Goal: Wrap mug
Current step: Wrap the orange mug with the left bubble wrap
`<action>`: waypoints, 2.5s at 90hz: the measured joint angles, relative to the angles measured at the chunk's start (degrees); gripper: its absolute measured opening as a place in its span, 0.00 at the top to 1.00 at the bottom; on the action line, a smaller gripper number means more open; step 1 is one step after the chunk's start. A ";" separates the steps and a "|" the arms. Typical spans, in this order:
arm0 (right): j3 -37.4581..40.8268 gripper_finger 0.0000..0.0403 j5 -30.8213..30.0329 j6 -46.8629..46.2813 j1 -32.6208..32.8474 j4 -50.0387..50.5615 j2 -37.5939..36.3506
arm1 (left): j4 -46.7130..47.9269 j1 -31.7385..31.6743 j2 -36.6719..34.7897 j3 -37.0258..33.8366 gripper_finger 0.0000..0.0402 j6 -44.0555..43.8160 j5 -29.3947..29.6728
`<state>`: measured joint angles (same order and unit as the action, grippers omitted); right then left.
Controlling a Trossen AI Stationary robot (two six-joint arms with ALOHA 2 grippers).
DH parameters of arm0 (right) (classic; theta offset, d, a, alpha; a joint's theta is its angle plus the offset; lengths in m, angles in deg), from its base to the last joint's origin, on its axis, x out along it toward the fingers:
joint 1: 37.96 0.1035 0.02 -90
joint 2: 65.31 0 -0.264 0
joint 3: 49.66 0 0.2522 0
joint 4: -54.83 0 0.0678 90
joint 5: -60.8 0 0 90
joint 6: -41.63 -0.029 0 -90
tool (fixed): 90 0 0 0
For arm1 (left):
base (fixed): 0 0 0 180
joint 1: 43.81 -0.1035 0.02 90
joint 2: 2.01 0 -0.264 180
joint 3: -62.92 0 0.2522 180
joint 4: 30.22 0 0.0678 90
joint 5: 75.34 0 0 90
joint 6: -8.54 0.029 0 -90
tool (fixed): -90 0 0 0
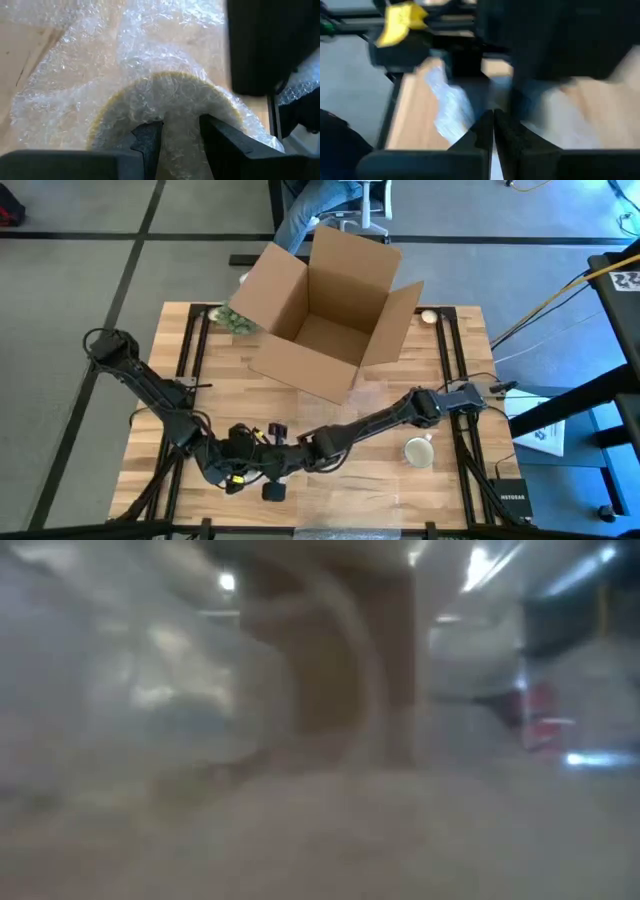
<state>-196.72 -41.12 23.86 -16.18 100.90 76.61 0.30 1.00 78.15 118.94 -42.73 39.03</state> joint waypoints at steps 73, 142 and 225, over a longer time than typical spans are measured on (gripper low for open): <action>0.08 1.00 -2.60 -1.43 0.31 0.90 2.70 | 7.84 7.23 -7.99 9.81 0.70 -1.53 -2.11; 0.14 1.00 -2.37 -0.20 0.31 0.80 2.60 | 11.36 0.19 0.36 4.60 0.70 -2.64 1.31; 15.11 1.00 -1.66 -5.94 1.26 13.54 -6.77 | 10.82 0.32 0.83 6.43 0.70 -0.60 1.11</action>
<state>-181.62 -42.77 17.92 -14.92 114.43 69.84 11.13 1.32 78.98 125.37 -43.33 40.14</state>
